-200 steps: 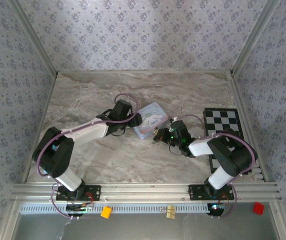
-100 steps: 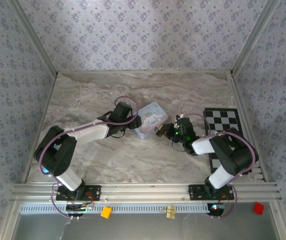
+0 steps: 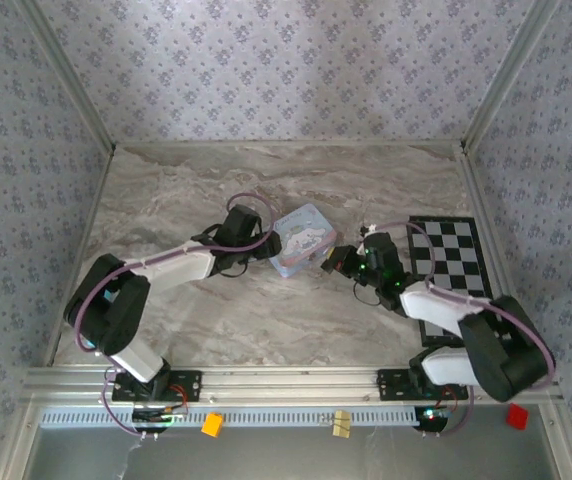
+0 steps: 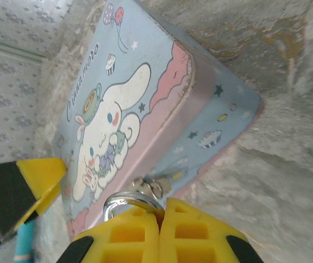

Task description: Unlock the padlock with the key

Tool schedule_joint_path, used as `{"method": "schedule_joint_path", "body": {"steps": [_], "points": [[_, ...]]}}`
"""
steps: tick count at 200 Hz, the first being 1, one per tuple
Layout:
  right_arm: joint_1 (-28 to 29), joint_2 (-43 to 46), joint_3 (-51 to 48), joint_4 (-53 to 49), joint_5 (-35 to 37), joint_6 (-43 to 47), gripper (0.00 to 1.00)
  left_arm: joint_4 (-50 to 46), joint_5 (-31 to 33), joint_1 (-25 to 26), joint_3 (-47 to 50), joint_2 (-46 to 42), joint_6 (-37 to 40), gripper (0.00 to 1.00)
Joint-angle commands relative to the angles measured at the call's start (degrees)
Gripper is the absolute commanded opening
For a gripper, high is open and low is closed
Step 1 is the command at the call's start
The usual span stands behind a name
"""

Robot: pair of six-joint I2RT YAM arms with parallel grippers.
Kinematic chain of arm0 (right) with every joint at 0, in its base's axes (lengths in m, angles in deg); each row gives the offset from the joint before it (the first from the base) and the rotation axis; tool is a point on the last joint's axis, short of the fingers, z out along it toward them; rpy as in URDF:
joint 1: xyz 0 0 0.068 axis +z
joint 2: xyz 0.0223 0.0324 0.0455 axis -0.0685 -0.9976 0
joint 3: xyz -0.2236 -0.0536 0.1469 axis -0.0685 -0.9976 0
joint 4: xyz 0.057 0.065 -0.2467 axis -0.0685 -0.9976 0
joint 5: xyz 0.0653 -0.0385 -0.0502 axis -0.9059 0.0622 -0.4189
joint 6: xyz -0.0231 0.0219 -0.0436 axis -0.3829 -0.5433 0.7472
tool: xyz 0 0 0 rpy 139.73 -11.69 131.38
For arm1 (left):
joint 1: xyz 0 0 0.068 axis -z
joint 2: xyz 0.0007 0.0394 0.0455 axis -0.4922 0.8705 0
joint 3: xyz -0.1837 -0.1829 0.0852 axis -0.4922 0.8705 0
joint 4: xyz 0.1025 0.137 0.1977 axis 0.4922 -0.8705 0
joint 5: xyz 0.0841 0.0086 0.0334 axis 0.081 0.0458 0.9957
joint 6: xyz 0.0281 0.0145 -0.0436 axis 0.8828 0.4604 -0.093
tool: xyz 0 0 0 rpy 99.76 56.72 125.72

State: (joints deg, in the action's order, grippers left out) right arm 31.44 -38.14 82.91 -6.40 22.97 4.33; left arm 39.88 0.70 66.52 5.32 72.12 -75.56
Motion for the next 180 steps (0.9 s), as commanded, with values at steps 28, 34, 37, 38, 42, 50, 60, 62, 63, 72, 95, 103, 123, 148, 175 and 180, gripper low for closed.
{"method": "schedule_joint_path", "body": {"steps": [28, 34, 37, 38, 42, 50, 60, 62, 63, 72, 95, 103, 123, 148, 175, 180], "points": [[-1.2, 10.9, 4.4, -33.1, 8.5, 15.6, 0.00, -1.1, -5.8, -2.1, 4.9, -9.5, 5.5, 0.69], [-1.4, 11.9, 4.6, -35.3, 9.0, 16.0, 0.00, -1.0, -5.4, -2.3, 6.0, -11.1, 6.1, 0.69], [-1.5, 12.3, 4.7, -36.3, 9.2, 16.0, 0.00, -0.8, -5.2, -2.3, 6.6, -12.0, 6.5, 0.70], [-1.5, 12.4, 4.8, -36.6, 9.2, 16.0, 0.00, -0.8, -5.2, -2.3, 6.8, -12.3, 6.6, 0.70], [-1.6, 12.9, 5.0, -37.8, 9.3, 17.8, 0.00, -0.6, -5.0, -2.5, 7.6, -13.3, 7.1, 0.70], [-1.8, 13.6, 5.6, -40.1, 9.8, 18.9, 0.00, -0.2, -4.3, -2.7, 9.1, -15.7, 8.2, 0.70], [-1.7, 14.0, 6.6, -43.3, 10.4, 18.6, 0.00, -0.2, -2.7, -2.9, 11.3, -18.7, 9.6, 0.70], [-1.6, 14.1, 6.8, -43.9, 10.5, 18.8, 0.00, -0.1, -2.4, -3.0, 11.9, -19.4, 9.9, 0.70], [-1.6, 14.1, 6.9, -44.2, 10.5, 18.8, 0.00, 0.0, -2.3, -3.0, 12.1, -19.7, 10.1, 0.70], [-1.6, 14.1, 7.9, -46.8, 10.6, 19.3, 0.00, 0.0, -0.6, -3.3, 14.2, -22.7, 11.4, 0.70], [-0.7, 13.7, 10.1, -52.8, 12.0, 20.1, 0.00, -0.6, 4.5, -4.7, 19.6, -30.7, 13.8, 0.72], [-0.4, 13.3, 10.6, -54.2, 12.6, 20.1, 0.00, -0.8, 6.2, -5.4, 21.4, -33.7, 14.1, 0.72], [-0.2, 11.2, 10.8, -56.0, 12.5, 20.7, 0.00, -0.7, 8.9, -7.7, 25.6, -41.1, 14.1, 0.73], [0.2, 8.5, 9.9, -52.6, 11.4, 20.6, 0.00, -0.9, 10.4, -10.5, 29.4, -48.9, 13.0, 0.75], [1.6, 4.4, 10.2, -51.1, 10.5, 21.3, 0.00, -2.1, 10.2, -12.6, 31.2, -54.7, 13.5, 0.75], [2.0, 3.6, 10.4, -51.1, 10.4, 21.5, 0.00, -2.3, 10.2, -12.8, 31.5, -55.4, 13.8, 0.75]]}}
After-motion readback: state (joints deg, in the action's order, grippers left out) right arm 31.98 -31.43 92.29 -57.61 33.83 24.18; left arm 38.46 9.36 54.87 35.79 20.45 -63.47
